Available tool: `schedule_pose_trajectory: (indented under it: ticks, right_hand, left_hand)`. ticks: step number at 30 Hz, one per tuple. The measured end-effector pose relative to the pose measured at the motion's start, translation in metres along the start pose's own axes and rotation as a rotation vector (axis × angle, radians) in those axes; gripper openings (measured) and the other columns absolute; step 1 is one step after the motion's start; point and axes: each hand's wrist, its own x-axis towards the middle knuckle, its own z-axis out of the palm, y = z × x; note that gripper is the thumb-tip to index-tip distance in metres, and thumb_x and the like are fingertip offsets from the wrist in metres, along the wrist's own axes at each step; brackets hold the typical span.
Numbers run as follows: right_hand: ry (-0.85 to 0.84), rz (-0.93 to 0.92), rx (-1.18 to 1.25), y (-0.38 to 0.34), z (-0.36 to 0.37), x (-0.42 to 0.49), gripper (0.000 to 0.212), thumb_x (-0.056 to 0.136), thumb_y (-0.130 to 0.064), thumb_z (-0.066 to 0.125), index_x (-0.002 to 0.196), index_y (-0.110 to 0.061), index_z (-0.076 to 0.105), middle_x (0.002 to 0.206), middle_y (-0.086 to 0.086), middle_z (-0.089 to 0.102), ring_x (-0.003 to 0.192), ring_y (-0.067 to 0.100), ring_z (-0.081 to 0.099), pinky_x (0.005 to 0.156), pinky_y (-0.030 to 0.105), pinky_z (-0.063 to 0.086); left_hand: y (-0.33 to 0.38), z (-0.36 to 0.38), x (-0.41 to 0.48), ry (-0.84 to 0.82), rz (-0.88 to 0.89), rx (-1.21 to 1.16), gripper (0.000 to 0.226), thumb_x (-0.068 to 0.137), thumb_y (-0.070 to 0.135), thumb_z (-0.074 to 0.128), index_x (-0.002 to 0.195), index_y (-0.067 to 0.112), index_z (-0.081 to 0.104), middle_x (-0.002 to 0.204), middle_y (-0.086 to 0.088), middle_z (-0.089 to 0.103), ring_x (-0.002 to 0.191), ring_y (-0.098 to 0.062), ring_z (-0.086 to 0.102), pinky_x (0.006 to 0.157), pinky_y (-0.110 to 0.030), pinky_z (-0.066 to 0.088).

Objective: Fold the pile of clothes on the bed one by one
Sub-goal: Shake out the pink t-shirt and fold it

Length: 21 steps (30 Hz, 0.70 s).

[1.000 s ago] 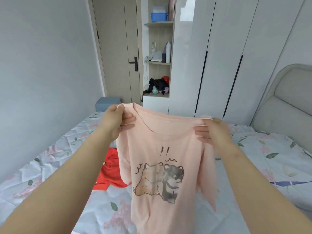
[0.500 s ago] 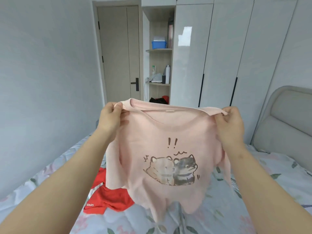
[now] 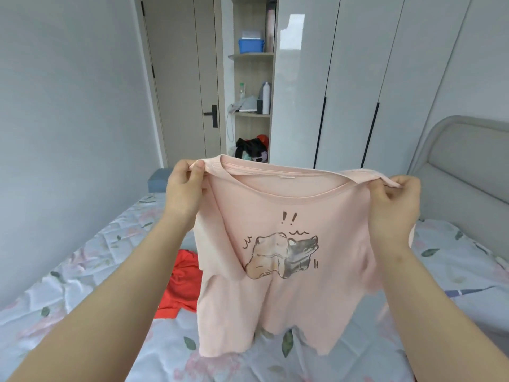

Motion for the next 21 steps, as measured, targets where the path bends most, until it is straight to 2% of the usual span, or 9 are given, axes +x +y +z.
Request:
schedule_pose_trajectory:
  ticks: [2,4,6,10,13,17,19,21]
  right_hand:
    - [0.043,-0.029,0.016,-0.009,-0.007,-0.015,0.013,0.088,-0.021,0.057,0.089,-0.022,0.044,0.077,-0.018,0.050,0.066,-0.014,0.049,0.065,0.004,0.036]
    - [0.093,-0.058,0.030,-0.018,-0.014,-0.031,0.020,0.087,-0.022,0.057,0.081,-0.031,0.041,0.076,-0.018,0.050,0.067,-0.013,0.049,0.071,0.010,0.038]
    - [0.141,-0.090,0.062,-0.029,-0.021,-0.046,0.023,0.086,-0.021,0.057,0.079,-0.033,0.038,0.077,-0.018,0.049,0.067,-0.011,0.048,0.073,0.012,0.038]
    - [0.246,-0.184,0.116,-0.056,-0.032,-0.068,0.023,0.084,-0.014,0.054,0.079,-0.029,0.036,0.077,-0.017,0.045,0.065,-0.012,0.046,0.071,0.009,0.037]
    - [0.286,-0.214,0.093,-0.064,-0.040,-0.076,0.023,0.084,-0.014,0.052,0.079,-0.027,0.034,0.075,-0.017,0.042,0.063,-0.011,0.044,0.070,0.009,0.036]
    - [0.244,-0.042,-0.111,-0.025,-0.040,-0.079,0.018,0.085,-0.024,0.053,0.079,-0.029,0.037,0.072,-0.018,0.047,0.065,-0.007,0.048,0.079,0.020,0.040]
    - [0.166,0.076,-0.262,0.016,-0.042,-0.083,0.010,0.087,-0.025,0.054,0.088,-0.022,0.044,0.075,-0.014,0.052,0.076,0.006,0.052,0.085,0.027,0.040]
    - [0.081,0.198,-0.427,0.062,-0.046,-0.090,0.015,0.088,-0.027,0.053,0.099,-0.018,0.049,0.083,-0.008,0.057,0.085,0.016,0.051,0.092,0.033,0.039]
  left_hand:
    - [0.001,-0.011,-0.008,-0.010,0.007,-0.009,0.019,0.100,0.025,0.044,0.083,0.022,0.052,0.095,-0.009,0.060,0.089,-0.020,0.059,0.080,-0.032,0.051]
    - [0.005,-0.022,-0.016,-0.038,0.009,-0.041,0.019,0.100,0.025,0.045,0.083,0.020,0.052,0.095,-0.010,0.063,0.089,-0.023,0.062,0.082,-0.033,0.052]
    - [0.012,-0.031,-0.024,-0.066,0.023,-0.074,0.020,0.100,0.024,0.045,0.082,0.019,0.051,0.092,-0.009,0.063,0.086,-0.021,0.063,0.082,-0.034,0.053]
    - [0.031,-0.041,-0.038,-0.074,0.060,-0.175,0.021,0.100,0.022,0.044,0.081,0.018,0.051,0.082,-0.001,0.062,0.074,-0.013,0.062,0.065,-0.021,0.055]
    - [0.035,-0.038,-0.043,-0.087,0.056,-0.211,0.022,0.101,0.022,0.044,0.080,0.019,0.049,0.075,0.000,0.057,0.065,-0.010,0.058,0.059,-0.023,0.055]
    - [-0.001,-0.019,-0.049,-0.207,-0.082,-0.144,0.021,0.100,0.020,0.044,0.081,0.017,0.051,0.074,-0.001,0.056,0.067,-0.016,0.059,0.058,-0.025,0.057]
    - [-0.042,-0.005,-0.056,-0.273,-0.208,-0.063,0.022,0.100,0.019,0.045,0.078,0.016,0.050,0.074,-0.002,0.055,0.067,-0.017,0.059,0.060,-0.027,0.057]
    - [-0.091,0.008,-0.067,-0.325,-0.348,0.015,0.024,0.099,0.019,0.046,0.076,0.015,0.049,0.075,-0.004,0.055,0.067,-0.017,0.059,0.063,-0.030,0.056]
